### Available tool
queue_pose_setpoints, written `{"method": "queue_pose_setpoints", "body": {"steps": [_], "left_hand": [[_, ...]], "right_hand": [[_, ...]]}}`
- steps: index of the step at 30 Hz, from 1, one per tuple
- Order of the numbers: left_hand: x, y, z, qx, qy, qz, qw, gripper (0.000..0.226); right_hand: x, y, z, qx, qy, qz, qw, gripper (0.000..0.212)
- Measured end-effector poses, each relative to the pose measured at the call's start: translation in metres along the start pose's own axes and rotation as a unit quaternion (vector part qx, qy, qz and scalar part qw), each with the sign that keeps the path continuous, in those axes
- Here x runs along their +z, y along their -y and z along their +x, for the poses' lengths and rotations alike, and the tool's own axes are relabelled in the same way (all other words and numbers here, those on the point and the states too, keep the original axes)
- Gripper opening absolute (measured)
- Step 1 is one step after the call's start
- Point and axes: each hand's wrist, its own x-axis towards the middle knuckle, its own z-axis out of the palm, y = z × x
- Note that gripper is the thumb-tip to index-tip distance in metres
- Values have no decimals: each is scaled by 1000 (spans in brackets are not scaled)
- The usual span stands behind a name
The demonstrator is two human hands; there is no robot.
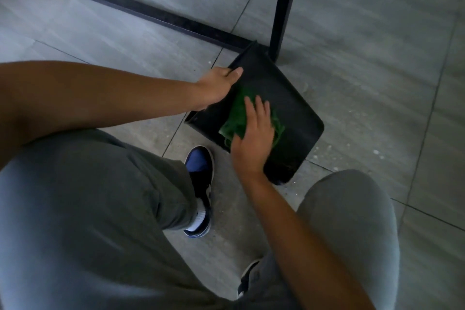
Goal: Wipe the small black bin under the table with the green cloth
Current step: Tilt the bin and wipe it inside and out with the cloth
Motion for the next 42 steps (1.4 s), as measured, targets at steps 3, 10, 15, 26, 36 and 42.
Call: {"method": "queue_pose_setpoints", "body": {"steps": [3, 10, 15, 26, 36, 42], "left_hand": [[0, 3, -3, -6, -10, -2, 1000, 47], [-3, 5, -7, 20, -38, -2, 999, 43], [9, -12, -6, 43, -67, 5, 997, 43], [11, -12, -7, 42, -58, 16, 997, 44], [7, -12, -4, 25, -77, 0, 997, 44], [4, -9, -9, 27, -76, -5, 997, 40]], "right_hand": [[0, -29, 37, -12, -26, -27, 999, 72], [4, -32, 71, 77, -98, 49, 991, 60], [3, -11, 112, 16, -73, 72, 995, 50], [2, -19, 60, 138, -81, 133, 978, 62], [13, -1, 20, 93, -51, 129, 986, 60], [-2, -101, 55, 352, -75, 160, 919, 77]]}}
